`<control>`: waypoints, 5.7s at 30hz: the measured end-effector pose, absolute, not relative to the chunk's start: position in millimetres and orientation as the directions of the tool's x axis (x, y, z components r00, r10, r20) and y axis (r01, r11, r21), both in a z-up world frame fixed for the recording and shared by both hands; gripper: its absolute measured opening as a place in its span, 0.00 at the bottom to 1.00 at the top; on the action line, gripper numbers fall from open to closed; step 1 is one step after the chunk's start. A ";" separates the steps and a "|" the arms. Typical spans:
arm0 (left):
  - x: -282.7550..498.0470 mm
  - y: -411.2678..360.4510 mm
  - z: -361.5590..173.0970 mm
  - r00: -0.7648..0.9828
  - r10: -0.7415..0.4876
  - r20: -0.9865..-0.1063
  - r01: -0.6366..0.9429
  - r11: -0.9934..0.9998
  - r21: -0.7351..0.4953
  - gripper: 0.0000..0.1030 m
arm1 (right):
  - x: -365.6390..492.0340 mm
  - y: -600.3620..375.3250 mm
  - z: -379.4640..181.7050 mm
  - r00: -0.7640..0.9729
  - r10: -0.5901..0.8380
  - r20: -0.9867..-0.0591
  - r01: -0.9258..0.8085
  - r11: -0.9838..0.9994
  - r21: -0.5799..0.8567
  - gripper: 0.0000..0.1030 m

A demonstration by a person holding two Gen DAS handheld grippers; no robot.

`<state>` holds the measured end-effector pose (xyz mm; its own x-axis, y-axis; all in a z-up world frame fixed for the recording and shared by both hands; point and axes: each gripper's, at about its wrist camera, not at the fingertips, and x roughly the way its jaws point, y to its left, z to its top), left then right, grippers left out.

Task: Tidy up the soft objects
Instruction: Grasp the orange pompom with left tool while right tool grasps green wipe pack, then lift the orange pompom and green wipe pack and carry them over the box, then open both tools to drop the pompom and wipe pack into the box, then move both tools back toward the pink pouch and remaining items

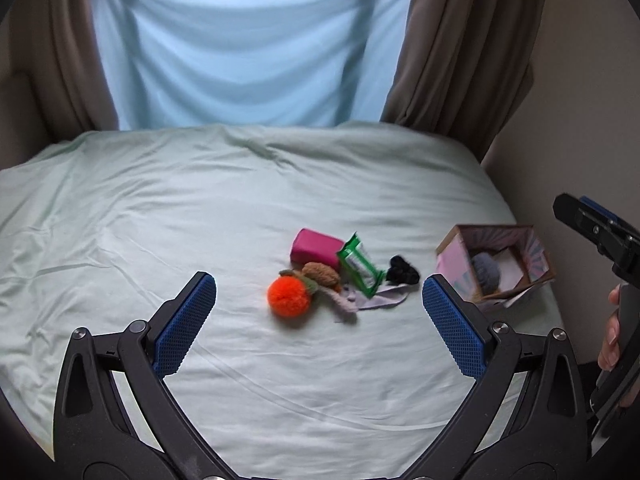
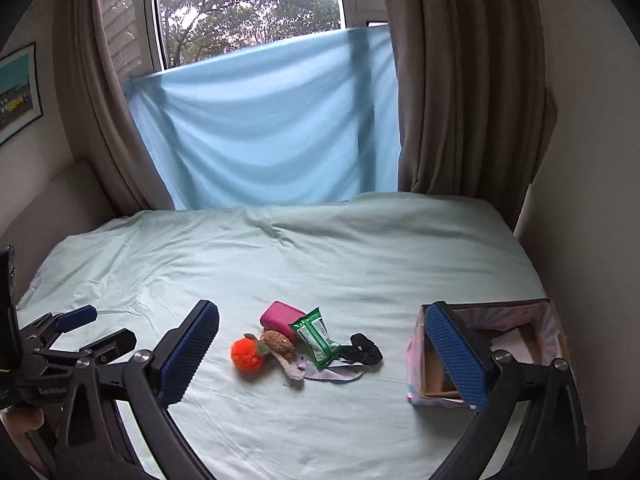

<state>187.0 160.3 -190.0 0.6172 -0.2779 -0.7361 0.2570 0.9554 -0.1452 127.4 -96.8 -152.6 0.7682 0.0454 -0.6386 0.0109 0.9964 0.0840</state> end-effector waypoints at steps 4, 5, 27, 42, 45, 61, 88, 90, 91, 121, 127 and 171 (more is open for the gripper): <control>216.0 165.4 -234.2 0.597 -0.290 -0.748 0.291 0.947 -0.135 1.00 | 155.9 -88.7 -196.9 0.753 0.061 -0.655 0.003 0.995 0.096 1.00; 222.6 165.7 -245.0 0.591 -0.292 -0.752 0.297 0.946 -0.133 1.00 | 161.9 -87.2 -207.6 0.747 0.062 -0.662 0.000 0.996 0.093 1.00; 329.5 129.1 -478.6 0.441 -0.317 -0.840 0.382 0.913 -0.144 0.82 | 287.5 -78.1 -446.9 0.577 0.147 -0.804 -0.234 0.972 0.010 0.78; 331.9 118.1 -499.7 0.381 -0.339 -0.860 0.417 0.894 -0.168 0.34 | 314.5 -61.5 -492.5 0.496 0.176 -0.850 -0.346 0.938 -0.007 0.46; 331.0 120.2 -498.6 0.379 -0.343 -0.860 0.411 0.895 -0.175 0.33 | 313.0 -60.5 -492.6 0.503 0.169 -0.848 -0.339 0.941 -0.014 0.42; 308.4 146.0 -432.4 0.459 -0.342 -0.820 0.363 0.915 -0.178 0.32 | 289.5 -57.9 -436.0 0.565 0.179 -0.806 -0.278 0.960 0.018 0.31; 226.9 28.4 -194.0 0.562 -0.396 -0.727 0.340 0.911 -0.233 0.32 | 161.0 -185.4 -184.1 0.649 0.077 -0.757 0.032 0.991 0.128 0.31; 221.3 -0.6 -188.9 0.557 -0.403 -0.726 0.347 0.907 -0.238 0.32 | 156.5 -208.9 -178.3 0.648 0.059 -0.759 0.048 0.992 0.119 0.31; 218.1 -18.1 -186.1 0.555 -0.406 -0.726 0.353 0.905 -0.237 0.32 | 153.5 -223.2 -175.4 0.645 0.050 -0.763 0.059 0.992 0.115 0.31; 260.2 -372.0 -372.7 0.170 -0.307 -0.936 0.484 0.854 -0.192 0.32 | 201.8 -504.0 -340.0 0.352 0.137 -0.926 0.277 0.930 0.243 0.31; 263.3 -392.7 -406.5 0.093 -0.249 -0.964 0.494 0.852 -0.173 0.32 | 208.1 -517.5 -371.3 0.284 0.167 -0.944 0.334 0.906 0.260 0.31; 190.2 -227.0 -190.3 0.406 -0.264 -0.875 0.412 0.907 -0.083 1.00 | 144.6 -424.8 -184.7 0.473 0.041 -0.880 0.209 0.965 0.157 0.97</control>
<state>190.2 -227.0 -190.3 0.4063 -0.2643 -0.8747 0.4120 0.9074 -0.0828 144.6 -424.8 -184.7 0.4729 0.0411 -0.8801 0.2091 0.9651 0.1575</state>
